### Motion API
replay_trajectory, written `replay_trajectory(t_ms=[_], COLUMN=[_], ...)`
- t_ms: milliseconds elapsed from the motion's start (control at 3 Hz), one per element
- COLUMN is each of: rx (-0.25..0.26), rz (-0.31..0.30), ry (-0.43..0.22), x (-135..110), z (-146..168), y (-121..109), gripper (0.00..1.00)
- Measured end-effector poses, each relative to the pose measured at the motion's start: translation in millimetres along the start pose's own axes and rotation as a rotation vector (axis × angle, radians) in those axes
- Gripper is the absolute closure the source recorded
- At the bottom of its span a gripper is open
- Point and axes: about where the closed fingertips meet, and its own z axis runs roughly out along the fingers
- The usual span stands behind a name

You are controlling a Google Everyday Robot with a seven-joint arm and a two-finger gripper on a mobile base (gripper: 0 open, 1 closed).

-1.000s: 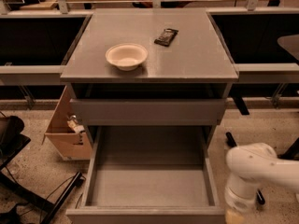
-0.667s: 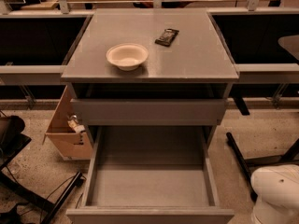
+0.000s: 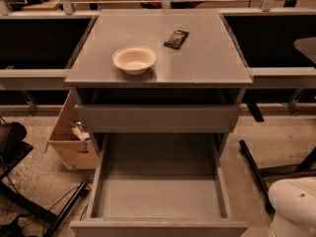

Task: Open middle drawer

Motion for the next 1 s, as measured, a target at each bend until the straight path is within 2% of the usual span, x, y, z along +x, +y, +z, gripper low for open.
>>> replay_trajectory(t_ms=[333,667,1000], rx=[0.055,0.167,0.222], rz=[-0.063,-0.077,-0.064], ry=[-0.016,-0.026,-0.017], x=[-23.2,-49.5,-44.2], z=[-48.0,-129.3,-150.5], y=[13.9,33.9,41.9], gripper=[0.36,0.13,0.0])
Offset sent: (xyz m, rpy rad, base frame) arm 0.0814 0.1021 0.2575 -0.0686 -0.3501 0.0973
